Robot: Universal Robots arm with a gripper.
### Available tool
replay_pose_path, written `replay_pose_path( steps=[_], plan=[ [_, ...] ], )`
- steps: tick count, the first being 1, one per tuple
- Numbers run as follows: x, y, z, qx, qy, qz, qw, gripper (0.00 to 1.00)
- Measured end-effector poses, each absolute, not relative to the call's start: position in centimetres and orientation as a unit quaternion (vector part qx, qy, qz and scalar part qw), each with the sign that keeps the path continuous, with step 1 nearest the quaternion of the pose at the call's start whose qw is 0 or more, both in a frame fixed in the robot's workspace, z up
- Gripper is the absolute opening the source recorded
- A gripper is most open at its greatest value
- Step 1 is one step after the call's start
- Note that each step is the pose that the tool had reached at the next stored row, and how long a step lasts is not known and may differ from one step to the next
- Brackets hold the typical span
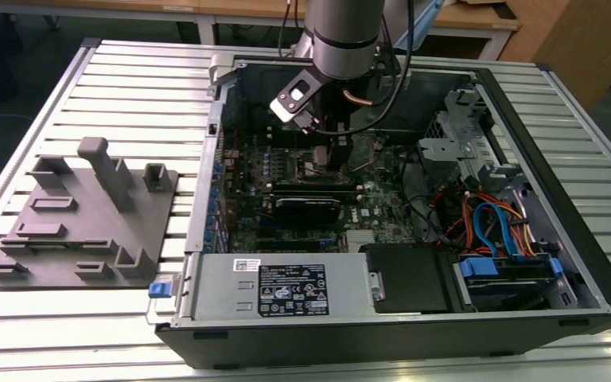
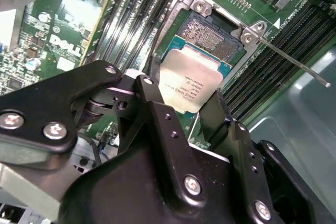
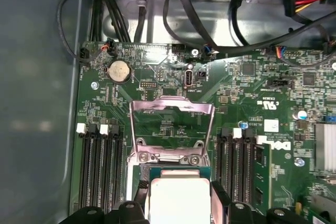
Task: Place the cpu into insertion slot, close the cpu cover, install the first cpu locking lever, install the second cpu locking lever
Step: 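Place the cpu into insertion slot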
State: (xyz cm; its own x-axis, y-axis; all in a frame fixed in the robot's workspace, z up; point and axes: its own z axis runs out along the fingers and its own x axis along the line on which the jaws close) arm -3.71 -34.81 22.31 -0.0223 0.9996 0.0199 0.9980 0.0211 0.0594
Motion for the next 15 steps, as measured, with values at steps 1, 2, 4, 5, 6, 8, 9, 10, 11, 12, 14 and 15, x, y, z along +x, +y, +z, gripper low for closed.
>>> replay_pose_path(
  steps=[1,2,4,5,6,8,9,10,11,12,14,15],
  plan=[
    [-3.7,-34.7,22.1,0.699,0.714,0.028,0.014,0.54],
    [-3.7,-34.7,22.0,0.699,0.714,0.028,0.014,0.54],
    [-3.9,-34.6,21.8,0.699,0.714,0.028,0.014,0.54],
    [-4.1,-34.5,21.7,0.699,0.714,0.028,0.014,0.54],
    [-4.2,-34.5,21.6,0.699,0.714,0.028,0.014,0.54],
    [-4.4,-34.4,21.3,0.700,0.713,0.028,0.014,0.54],
    [-4.4,-34.3,21.2,0.701,0.712,0.028,0.014,0.54],
    [-4.4,-34.3,21.0,0.702,0.711,0.028,0.014,0.54],
    [-4.5,-34.2,20.8,0.702,0.711,0.028,0.014,0.54],
    [-4.5,-34.2,20.6,0.703,0.711,0.028,0.014,0.54],
    [-4.5,-34.2,20.3,0.704,0.710,0.028,0.014,0.54],
    [-4.5,-34.2,20.2,0.705,0.708,0.028,0.014,0.54]
  ],
)
